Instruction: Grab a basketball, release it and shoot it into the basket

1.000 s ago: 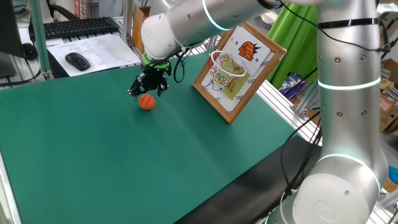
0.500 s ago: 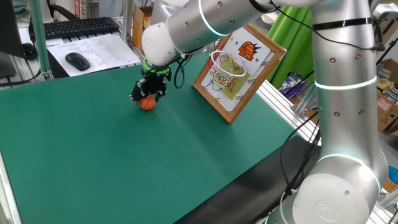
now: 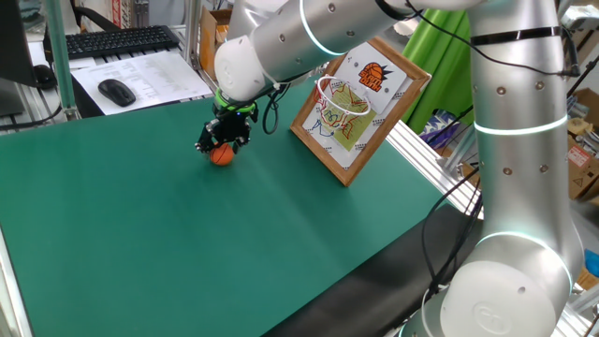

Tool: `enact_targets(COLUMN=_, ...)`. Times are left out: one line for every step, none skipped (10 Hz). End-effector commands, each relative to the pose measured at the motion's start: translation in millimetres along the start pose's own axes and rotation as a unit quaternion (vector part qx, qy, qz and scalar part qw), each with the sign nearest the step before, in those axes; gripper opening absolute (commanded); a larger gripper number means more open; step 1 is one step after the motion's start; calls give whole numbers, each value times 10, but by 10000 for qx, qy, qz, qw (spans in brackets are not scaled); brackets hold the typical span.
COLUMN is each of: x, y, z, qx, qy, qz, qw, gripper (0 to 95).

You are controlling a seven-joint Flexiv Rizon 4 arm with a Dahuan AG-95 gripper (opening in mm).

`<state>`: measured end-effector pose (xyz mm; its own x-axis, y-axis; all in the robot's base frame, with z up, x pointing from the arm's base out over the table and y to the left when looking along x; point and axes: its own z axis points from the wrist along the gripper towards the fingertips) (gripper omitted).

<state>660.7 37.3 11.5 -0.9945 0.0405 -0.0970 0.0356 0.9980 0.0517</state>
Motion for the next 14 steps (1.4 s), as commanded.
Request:
enact_targets(x=-3, y=1, z=1, qx=-7, qy=-7, qz=-7, qw=10000, gripper=570)
enact_targets(x=-3, y=1, z=1, qx=-7, qy=-10, qz=-6, qw=10000, gripper=570)
enact_targets(x=-5, y=2, z=0, qx=-7, qy=-16, qz=-7, qw=10000, gripper=380)
enact_targets(x=-14, y=5, z=-6, qx=-5, qy=-22, qz=-10, qw=10000, gripper=380)
enact_targets(x=-23, y=10, z=-13, qx=-5, qy=-25, qz=-11, qw=10000, gripper=380)
enact_targets(x=-36, y=17, z=-36, qx=-1, qy=-22, qz=-4, qw=10000, gripper=380)
enact_targets(x=-38, y=18, z=-44, qx=4, qy=-30, qz=3, qw=10000, gripper=380)
enact_targets(x=-38, y=18, z=-47, qx=4, qy=-45, qz=15, qw=10000, gripper=380)
enact_targets(x=-43, y=18, z=-72, qx=8, qy=-66, qz=41, qw=10000, gripper=380)
enact_targets(x=-54, y=15, z=-128, qx=9, qy=-63, qz=42, qw=10000, gripper=380)
enact_targets(x=-63, y=16, z=-184, qx=10, qy=-48, qz=41, qw=10000, gripper=380)
enact_targets(x=-74, y=17, z=-271, qx=15, qy=-12, qz=38, qw=10000, gripper=380)
enact_targets(x=-85, y=13, z=-380, qx=23, qy=19, qz=28, qw=10000, gripper=380)
enact_targets(x=-90, y=5, z=-460, qx=29, qy=36, qz=8, qw=10000, gripper=380)
